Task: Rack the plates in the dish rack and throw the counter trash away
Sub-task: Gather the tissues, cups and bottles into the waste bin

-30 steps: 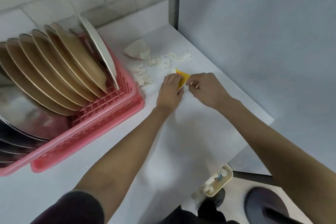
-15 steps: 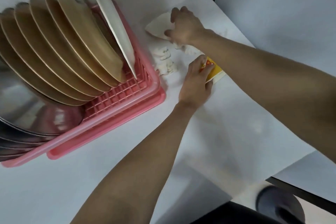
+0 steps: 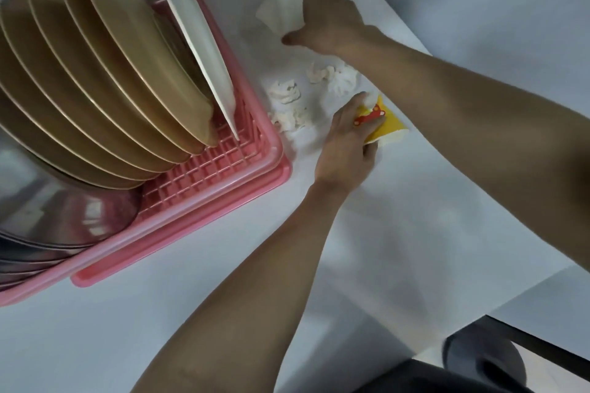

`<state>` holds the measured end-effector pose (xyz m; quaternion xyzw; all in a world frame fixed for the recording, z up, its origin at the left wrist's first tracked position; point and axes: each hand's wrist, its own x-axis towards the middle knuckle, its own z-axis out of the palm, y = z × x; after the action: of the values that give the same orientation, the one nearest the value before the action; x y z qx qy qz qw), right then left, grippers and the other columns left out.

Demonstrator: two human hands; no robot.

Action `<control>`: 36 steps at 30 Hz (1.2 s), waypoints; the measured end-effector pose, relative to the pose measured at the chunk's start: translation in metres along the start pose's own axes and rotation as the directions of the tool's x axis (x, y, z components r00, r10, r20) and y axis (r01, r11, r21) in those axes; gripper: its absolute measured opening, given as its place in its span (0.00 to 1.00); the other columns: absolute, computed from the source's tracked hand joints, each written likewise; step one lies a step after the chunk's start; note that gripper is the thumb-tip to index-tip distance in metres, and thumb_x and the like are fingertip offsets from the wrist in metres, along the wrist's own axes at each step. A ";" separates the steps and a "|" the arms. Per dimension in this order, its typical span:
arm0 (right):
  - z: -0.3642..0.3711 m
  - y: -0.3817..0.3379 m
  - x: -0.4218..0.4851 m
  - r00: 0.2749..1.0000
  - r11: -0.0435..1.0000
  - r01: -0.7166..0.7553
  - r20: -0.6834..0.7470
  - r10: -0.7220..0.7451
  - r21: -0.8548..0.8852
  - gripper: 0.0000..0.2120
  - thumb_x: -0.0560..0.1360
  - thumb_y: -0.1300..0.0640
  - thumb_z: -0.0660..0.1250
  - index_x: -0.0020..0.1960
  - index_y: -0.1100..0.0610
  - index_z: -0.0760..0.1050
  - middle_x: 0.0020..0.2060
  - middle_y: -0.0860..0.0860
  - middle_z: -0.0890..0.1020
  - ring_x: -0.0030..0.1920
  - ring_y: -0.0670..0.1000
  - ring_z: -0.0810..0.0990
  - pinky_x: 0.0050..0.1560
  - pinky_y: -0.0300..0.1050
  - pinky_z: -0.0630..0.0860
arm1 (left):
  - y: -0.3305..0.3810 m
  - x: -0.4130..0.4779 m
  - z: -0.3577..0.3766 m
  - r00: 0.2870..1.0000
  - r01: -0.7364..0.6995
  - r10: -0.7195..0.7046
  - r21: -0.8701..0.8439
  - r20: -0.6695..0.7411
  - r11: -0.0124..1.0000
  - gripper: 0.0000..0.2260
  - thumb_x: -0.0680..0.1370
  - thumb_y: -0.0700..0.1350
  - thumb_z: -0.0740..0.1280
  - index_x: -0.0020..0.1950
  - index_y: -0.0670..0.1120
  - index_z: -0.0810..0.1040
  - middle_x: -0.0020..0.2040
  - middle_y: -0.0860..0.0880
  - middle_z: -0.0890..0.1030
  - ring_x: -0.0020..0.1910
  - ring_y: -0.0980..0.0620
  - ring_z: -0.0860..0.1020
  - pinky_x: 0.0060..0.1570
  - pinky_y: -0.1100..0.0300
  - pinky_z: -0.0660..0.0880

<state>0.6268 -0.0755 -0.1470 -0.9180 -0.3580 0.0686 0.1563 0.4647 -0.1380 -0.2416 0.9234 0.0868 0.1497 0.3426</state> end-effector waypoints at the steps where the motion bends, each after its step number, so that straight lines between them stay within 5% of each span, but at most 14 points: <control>1: -0.008 0.002 -0.007 1.000 0.999 0.003 -0.022 -0.002 0.039 0.34 0.68 0.37 0.72 0.63 0.60 0.70 0.60 0.57 0.72 0.57 0.58 0.74 0.51 0.47 0.68 | 0.000 0.000 0.000 1.000 0.008 -0.008 -0.014 -0.009 1.000 0.19 0.76 0.35 0.66 0.65 0.45 0.80 0.75 0.42 0.66 0.73 0.41 0.65 0.72 0.51 0.66; 9: -0.058 0.037 -0.127 0.982 0.958 -0.149 -0.075 0.172 0.244 0.23 0.68 0.42 0.75 0.48 0.56 0.68 0.49 0.50 0.71 0.50 0.48 0.70 0.41 0.37 0.62 | -0.002 -0.002 -0.006 0.996 0.059 -0.074 -0.224 -0.059 0.973 0.21 0.73 0.29 0.62 0.61 0.43 0.83 0.75 0.39 0.66 0.73 0.41 0.67 0.74 0.48 0.63; 12: -0.067 0.065 -0.189 0.951 0.911 -0.262 -0.077 0.300 0.319 0.23 0.67 0.41 0.76 0.48 0.55 0.70 0.49 0.49 0.73 0.49 0.47 0.71 0.38 0.39 0.61 | 0.005 -0.005 -0.013 0.992 0.084 -0.104 -0.243 -0.073 0.967 0.19 0.71 0.31 0.63 0.60 0.41 0.83 0.72 0.39 0.69 0.69 0.43 0.73 0.73 0.57 0.64; 15: -0.062 0.095 -0.254 0.900 0.837 -0.370 -0.067 0.430 0.402 0.24 0.65 0.40 0.77 0.48 0.55 0.72 0.50 0.50 0.75 0.47 0.48 0.72 0.37 0.38 0.64 | 0.010 -0.015 -0.012 0.987 0.129 -0.148 -0.251 -0.061 0.959 0.14 0.72 0.34 0.70 0.57 0.42 0.84 0.64 0.42 0.79 0.62 0.46 0.78 0.66 0.71 0.66; 22: -0.023 0.120 -0.407 0.752 0.631 -0.577 0.037 0.658 0.519 0.25 0.66 0.42 0.77 0.52 0.57 0.75 0.50 0.51 0.77 0.50 0.52 0.75 0.47 0.44 0.71 | 0.046 -0.087 -0.012 0.981 0.153 -0.187 -0.415 -0.042 0.897 0.08 0.78 0.47 0.70 0.53 0.48 0.86 0.51 0.51 0.86 0.51 0.57 0.81 0.50 0.64 0.74; 25: -0.007 0.114 -0.463 0.713 0.581 -0.594 0.030 0.701 0.557 0.23 0.66 0.43 0.77 0.51 0.57 0.74 0.50 0.51 0.76 0.49 0.52 0.75 0.46 0.45 0.70 | 0.063 -0.129 -0.009 0.990 0.122 -0.138 -0.386 -0.014 0.915 0.08 0.79 0.48 0.68 0.52 0.48 0.86 0.52 0.53 0.85 0.53 0.56 0.82 0.52 0.57 0.76; 33: 0.026 0.078 -0.581 0.639 0.466 -0.561 0.000 0.769 0.685 0.22 0.66 0.44 0.77 0.50 0.54 0.72 0.51 0.48 0.75 0.49 0.51 0.74 0.36 0.39 0.66 | 0.122 -0.245 -0.012 0.988 0.106 -0.058 -0.357 0.144 0.928 0.14 0.83 0.44 0.61 0.37 0.45 0.70 0.33 0.50 0.71 0.32 0.58 0.67 0.34 0.65 0.63; 36: 0.038 0.062 -0.623 0.574 0.379 -0.575 0.028 0.818 0.725 0.22 0.67 0.45 0.77 0.52 0.54 0.71 0.54 0.48 0.73 0.49 0.49 0.73 0.37 0.38 0.67 | 0.133 -0.281 -0.009 0.961 0.165 -0.062 -0.379 0.270 0.911 0.11 0.81 0.42 0.61 0.39 0.41 0.71 0.34 0.43 0.73 0.33 0.56 0.69 0.35 0.63 0.66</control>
<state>0.2000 -0.5325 -0.1948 -0.8554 0.1537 0.0937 0.4856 0.2053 -0.3062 -0.2080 0.8393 0.0644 0.0253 0.5392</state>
